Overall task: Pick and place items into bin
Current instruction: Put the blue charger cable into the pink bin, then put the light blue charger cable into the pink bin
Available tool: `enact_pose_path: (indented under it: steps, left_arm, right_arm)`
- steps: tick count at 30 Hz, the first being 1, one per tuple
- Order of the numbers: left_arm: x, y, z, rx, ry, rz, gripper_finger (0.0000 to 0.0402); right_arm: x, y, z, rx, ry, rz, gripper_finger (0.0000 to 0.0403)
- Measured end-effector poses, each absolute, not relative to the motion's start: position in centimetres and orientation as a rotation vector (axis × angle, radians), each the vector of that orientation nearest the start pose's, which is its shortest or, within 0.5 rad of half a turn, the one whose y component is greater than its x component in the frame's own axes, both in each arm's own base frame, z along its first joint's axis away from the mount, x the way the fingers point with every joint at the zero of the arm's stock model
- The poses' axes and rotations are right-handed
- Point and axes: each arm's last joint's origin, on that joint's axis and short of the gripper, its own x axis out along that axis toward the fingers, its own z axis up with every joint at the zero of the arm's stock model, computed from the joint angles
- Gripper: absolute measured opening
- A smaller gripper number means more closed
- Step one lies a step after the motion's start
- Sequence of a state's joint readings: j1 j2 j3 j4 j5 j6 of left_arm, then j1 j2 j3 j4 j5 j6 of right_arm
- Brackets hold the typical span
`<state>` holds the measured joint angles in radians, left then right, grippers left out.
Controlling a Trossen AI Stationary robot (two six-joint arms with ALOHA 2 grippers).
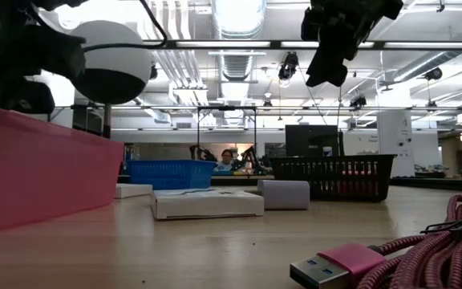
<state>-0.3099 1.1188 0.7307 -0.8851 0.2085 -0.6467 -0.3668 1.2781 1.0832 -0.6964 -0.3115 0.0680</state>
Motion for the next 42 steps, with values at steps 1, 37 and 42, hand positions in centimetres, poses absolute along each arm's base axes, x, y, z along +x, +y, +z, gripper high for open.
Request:
enact_pose_path:
  steps: [1, 37, 42]
  left_arm:
    - [17.2, -6.1, 21.2, -0.464, 1.372, -0.025, 0.0001]
    - [18.8, -6.6, 18.1, -0.427, 1.539, 0.041, 0.0161]
    - [18.8, -6.7, 20.8, -0.513, 1.436, 0.009, 0.0168]
  right_arm:
    - [24.2, -8.3, 29.4, 0.363, 0.84, -0.081, 0.0147]
    - [24.2, -8.3, 29.4, 0.36, 0.84, -0.079, 0.0146]
    - [24.2, -8.3, 29.4, 0.36, 0.839, -0.079, 0.0146]
